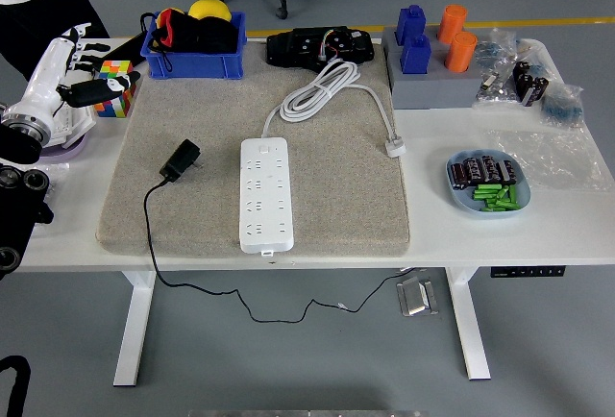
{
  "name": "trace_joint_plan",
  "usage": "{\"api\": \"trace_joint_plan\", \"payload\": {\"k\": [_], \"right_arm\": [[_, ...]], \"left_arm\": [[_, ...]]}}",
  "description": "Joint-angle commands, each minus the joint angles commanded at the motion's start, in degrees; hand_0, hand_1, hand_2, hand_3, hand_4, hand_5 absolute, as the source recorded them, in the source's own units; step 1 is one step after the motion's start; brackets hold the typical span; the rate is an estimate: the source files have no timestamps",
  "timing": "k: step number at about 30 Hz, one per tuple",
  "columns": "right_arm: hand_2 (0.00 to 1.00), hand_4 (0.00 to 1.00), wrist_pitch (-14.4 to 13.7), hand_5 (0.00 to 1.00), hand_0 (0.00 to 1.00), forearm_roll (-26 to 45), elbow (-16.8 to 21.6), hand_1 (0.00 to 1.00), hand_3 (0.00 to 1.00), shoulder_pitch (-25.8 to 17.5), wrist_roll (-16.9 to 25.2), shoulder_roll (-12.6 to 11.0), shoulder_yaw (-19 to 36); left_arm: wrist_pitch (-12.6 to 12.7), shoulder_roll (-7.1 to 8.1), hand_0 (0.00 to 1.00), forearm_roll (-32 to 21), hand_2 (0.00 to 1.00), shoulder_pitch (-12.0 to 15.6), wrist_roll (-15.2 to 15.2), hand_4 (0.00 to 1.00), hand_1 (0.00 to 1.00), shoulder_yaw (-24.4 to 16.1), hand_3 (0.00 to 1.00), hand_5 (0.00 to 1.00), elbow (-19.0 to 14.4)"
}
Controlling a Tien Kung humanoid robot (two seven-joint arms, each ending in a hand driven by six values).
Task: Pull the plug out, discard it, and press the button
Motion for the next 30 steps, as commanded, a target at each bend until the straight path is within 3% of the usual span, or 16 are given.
{"api": "trace_joint_plan", "payload": {"k": [12,19,30], "right_arm": [[0.724,0.883,-0.1,0.658,0.767,-0.1,-0.1,0.729,0.713,0.7,0.0,-0.4,-0.3],[0.724,0.883,0.0,0.658,0.767,0.1,0.0,0.729,0.713,1.9,0.0,-0.6,-1.6],[0.724,0.883,-0.1,0.658,0.767,0.1,0.2,0.729,0.713,-0.2,0.0,-0.6,-1.3]], "left_arm": [[1.1,0.83,0.992,-2.1,0.972,1.6,-2.2,0.861,0.998,-2.7,0.947,0.503,0.0],[1.0,1.03,0.991,-2.3,0.971,1.3,-2.5,0.858,0.998,-3.8,0.945,0.506,-0.9],[0.6,0.8,0.988,-2.0,0.968,3.1,-1.8,0.853,0.998,-4.4,0.935,0.51,-0.9]]}}
